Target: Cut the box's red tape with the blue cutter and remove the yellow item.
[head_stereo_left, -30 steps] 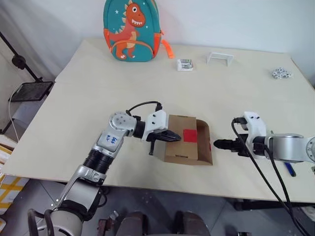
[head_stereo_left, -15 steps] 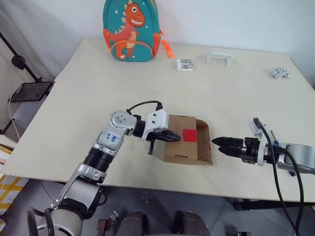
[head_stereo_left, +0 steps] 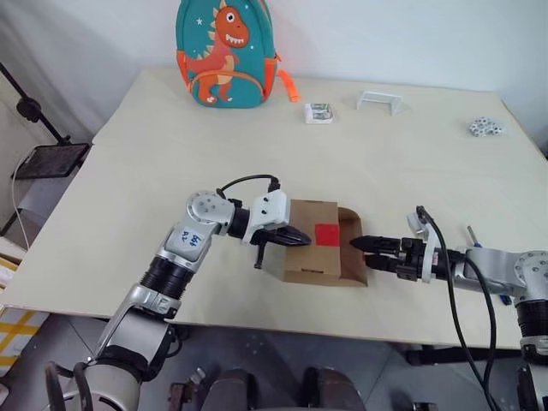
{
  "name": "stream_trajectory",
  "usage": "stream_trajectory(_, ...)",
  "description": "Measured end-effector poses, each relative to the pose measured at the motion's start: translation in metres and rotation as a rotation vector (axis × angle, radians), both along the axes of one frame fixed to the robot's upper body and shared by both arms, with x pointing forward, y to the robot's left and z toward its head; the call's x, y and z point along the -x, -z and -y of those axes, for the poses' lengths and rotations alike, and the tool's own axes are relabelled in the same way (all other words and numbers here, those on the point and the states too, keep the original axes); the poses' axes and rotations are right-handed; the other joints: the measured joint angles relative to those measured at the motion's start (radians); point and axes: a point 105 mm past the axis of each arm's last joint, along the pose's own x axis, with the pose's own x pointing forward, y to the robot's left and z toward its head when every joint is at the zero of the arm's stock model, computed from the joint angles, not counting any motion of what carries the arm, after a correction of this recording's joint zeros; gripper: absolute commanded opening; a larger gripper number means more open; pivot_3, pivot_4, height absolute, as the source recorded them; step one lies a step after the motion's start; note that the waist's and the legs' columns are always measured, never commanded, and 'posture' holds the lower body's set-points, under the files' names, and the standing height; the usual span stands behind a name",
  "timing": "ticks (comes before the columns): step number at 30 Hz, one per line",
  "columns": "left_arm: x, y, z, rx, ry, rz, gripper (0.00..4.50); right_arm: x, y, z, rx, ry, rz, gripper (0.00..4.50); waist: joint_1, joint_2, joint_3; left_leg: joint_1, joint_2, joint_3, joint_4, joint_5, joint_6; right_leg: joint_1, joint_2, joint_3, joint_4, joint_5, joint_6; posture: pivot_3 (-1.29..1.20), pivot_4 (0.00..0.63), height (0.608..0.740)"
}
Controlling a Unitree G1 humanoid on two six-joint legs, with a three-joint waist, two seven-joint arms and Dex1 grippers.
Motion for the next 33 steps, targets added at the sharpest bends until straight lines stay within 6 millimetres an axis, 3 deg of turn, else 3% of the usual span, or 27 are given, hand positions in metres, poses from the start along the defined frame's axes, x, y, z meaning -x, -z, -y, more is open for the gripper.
stream_trajectory(8, 0.000, 0.000, -0.002, -0.008, -0.002, -0.001, 0.00, -0.002, 0.013, 0.002, 0.018, 0.007, -0.014, 0.41, -0.008, 0.000, 0.000, 0.000, 0.000, 0.000, 0.000, 0.000, 0.000, 0.000, 0.000, 0.000, 0.001, 0.000, 0.000, 0.00, 0.150, 0.740)
stream_trajectory(33, 0.000, 0.001, -0.005, -0.018, -0.002, -0.005, 0.00, -0.006, 0.014, -0.018, 0.051, -0.071, 0.025, 0.41, -0.040, -0.003, -0.002, 0.004, 0.002, 0.002, -0.001, 0.001, -0.001, 0.000, 0.000, 0.003, 0.002, 0.000, 0.000, 0.00, 0.150, 0.740)
